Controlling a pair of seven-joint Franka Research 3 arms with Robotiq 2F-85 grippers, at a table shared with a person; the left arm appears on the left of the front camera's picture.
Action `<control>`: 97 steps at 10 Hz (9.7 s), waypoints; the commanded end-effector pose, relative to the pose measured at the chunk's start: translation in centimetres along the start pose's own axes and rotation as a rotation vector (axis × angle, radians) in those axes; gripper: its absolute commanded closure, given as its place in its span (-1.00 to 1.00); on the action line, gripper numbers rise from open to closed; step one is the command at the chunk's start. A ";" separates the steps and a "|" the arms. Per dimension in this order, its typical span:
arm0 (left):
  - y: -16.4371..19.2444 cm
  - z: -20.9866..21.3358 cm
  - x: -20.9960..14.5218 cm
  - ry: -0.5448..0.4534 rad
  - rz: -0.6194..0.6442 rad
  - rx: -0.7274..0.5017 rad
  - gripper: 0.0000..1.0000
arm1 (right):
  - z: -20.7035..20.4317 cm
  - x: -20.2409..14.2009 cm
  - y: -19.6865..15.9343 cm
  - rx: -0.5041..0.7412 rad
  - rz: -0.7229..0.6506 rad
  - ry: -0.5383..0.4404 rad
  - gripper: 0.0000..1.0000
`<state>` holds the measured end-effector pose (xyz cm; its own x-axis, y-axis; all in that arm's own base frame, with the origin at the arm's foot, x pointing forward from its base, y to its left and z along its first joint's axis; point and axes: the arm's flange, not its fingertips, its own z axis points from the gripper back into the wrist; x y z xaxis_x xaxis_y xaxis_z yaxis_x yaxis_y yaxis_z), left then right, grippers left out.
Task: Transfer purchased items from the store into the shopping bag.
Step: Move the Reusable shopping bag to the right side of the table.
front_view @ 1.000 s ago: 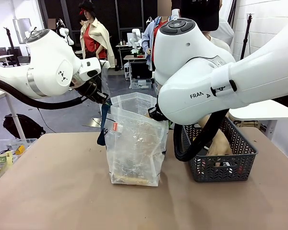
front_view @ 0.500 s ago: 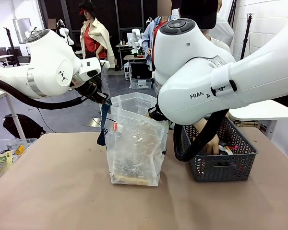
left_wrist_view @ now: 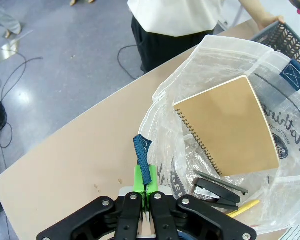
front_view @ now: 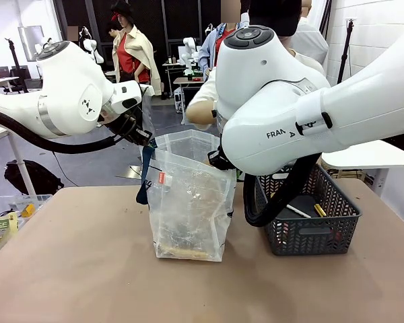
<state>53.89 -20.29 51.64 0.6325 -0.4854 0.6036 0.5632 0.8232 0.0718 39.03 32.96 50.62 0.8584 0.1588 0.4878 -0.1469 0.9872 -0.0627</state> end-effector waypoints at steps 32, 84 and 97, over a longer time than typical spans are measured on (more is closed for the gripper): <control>0.3 0.2 0.0 -0.003 0.005 0.004 1.00 | -0.1 -0.1 0.0 -0.002 -0.006 0.004 1.00; 0.3 0.2 0.0 -0.003 0.005 0.004 1.00 | -0.1 -0.1 0.0 -0.002 -0.006 0.004 1.00; 0.3 0.2 0.0 -0.003 0.005 0.004 1.00 | -0.1 -0.1 0.0 -0.002 -0.006 0.004 1.00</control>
<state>53.89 -20.29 51.64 0.6325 -0.4854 0.6036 0.5631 0.8232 0.0718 39.03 32.96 50.62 0.8584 0.1587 0.4878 -0.1469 0.9872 -0.0627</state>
